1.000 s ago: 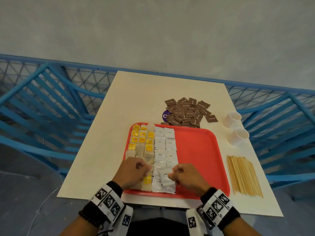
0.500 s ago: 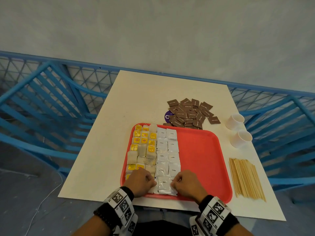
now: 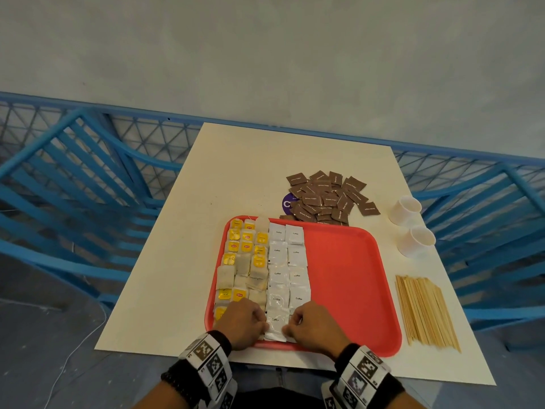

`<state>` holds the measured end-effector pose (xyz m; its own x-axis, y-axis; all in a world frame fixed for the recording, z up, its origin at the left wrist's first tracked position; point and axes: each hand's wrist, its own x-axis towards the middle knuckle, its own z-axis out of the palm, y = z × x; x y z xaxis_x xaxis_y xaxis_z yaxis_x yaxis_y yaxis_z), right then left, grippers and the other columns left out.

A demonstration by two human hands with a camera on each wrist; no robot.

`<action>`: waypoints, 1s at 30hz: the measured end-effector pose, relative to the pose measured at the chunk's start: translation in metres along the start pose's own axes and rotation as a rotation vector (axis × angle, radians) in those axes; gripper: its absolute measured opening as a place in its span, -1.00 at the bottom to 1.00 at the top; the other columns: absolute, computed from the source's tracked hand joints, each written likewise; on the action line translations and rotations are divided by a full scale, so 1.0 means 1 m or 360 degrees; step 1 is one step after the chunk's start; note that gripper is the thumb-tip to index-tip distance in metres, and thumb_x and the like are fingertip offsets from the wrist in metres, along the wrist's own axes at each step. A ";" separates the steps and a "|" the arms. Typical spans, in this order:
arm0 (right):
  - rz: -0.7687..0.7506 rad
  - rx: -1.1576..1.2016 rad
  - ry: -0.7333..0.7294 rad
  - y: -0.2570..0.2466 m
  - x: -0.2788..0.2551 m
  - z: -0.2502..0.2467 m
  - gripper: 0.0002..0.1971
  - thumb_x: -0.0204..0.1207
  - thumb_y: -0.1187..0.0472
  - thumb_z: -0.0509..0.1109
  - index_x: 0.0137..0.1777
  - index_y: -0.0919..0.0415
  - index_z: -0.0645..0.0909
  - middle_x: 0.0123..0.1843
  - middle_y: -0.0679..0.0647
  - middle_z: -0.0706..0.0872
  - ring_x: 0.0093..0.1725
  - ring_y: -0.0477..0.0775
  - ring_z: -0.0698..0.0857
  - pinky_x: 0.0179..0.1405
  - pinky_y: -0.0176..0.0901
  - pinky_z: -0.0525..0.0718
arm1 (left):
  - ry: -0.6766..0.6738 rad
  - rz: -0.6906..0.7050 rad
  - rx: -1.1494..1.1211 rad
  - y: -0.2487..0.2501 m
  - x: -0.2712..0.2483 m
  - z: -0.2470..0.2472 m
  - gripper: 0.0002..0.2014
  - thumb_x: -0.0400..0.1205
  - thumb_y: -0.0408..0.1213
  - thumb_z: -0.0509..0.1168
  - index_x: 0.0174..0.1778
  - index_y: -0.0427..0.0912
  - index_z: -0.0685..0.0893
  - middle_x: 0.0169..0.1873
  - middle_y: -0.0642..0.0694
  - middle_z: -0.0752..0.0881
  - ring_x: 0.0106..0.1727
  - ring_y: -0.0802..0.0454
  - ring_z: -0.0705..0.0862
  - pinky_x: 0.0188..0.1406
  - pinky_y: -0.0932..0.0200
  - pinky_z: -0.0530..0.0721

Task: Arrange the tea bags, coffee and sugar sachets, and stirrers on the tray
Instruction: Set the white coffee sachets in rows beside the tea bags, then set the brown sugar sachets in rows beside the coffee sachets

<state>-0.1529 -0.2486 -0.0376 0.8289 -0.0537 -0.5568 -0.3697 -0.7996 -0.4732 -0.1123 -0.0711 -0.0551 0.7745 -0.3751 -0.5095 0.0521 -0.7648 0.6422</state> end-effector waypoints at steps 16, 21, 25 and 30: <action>-0.0159 -0.0147 0.0226 -0.001 0.022 -0.124 -0.82 0.53 0.13 0.46 -0.22 0.18 0.81 -0.30 -0.09 0.79 -0.32 -0.18 0.70 -0.36 -0.28 0.55 | 0.0074 0.0222 0.0135 0.040 0.012 -0.084 -0.83 0.66 -0.14 0.39 -0.19 -0.10 0.80 -0.37 0.07 0.78 -0.46 0.32 0.63 -0.33 0.29 0.67; -0.0067 -0.0104 0.0363 -0.016 0.094 -0.194 -0.79 0.58 0.16 0.45 -0.19 0.28 0.78 -0.27 -0.14 0.75 -0.25 -0.07 0.74 -0.42 -0.36 0.55 | 0.0303 0.0271 0.0172 0.090 0.075 -0.151 -0.79 0.66 -0.07 0.39 -0.22 -0.07 0.77 -0.43 0.07 0.79 -0.58 0.32 0.62 -0.38 0.29 0.61; 0.0004 -0.0173 0.0352 -0.022 0.161 -0.200 -0.74 0.56 0.10 0.46 -0.16 0.34 0.73 -0.18 0.13 0.79 -0.18 0.09 0.76 -0.33 -0.24 0.65 | 0.0250 0.0118 0.0204 0.106 0.146 -0.157 -0.75 0.67 -0.06 0.39 -0.26 -0.11 0.73 -0.38 0.00 0.79 -0.46 0.14 0.68 -0.41 0.29 0.57; 0.0025 -0.0420 0.0279 -0.040 0.213 -0.173 -0.35 0.33 -0.28 0.53 0.30 0.09 0.55 0.37 0.16 0.51 0.31 0.29 0.61 0.16 0.13 0.69 | 0.0202 -0.0112 0.0414 0.104 0.220 -0.137 -0.77 0.63 -0.06 0.43 -0.11 -0.17 0.73 0.05 -0.13 0.77 0.04 -0.07 0.71 -0.01 0.10 0.66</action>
<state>0.1117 -0.3316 -0.0190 0.8922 -0.1511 -0.4255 -0.2801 -0.9243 -0.2591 0.1505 -0.1614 -0.0218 0.8480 -0.2606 -0.4615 -0.0423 -0.9013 0.4312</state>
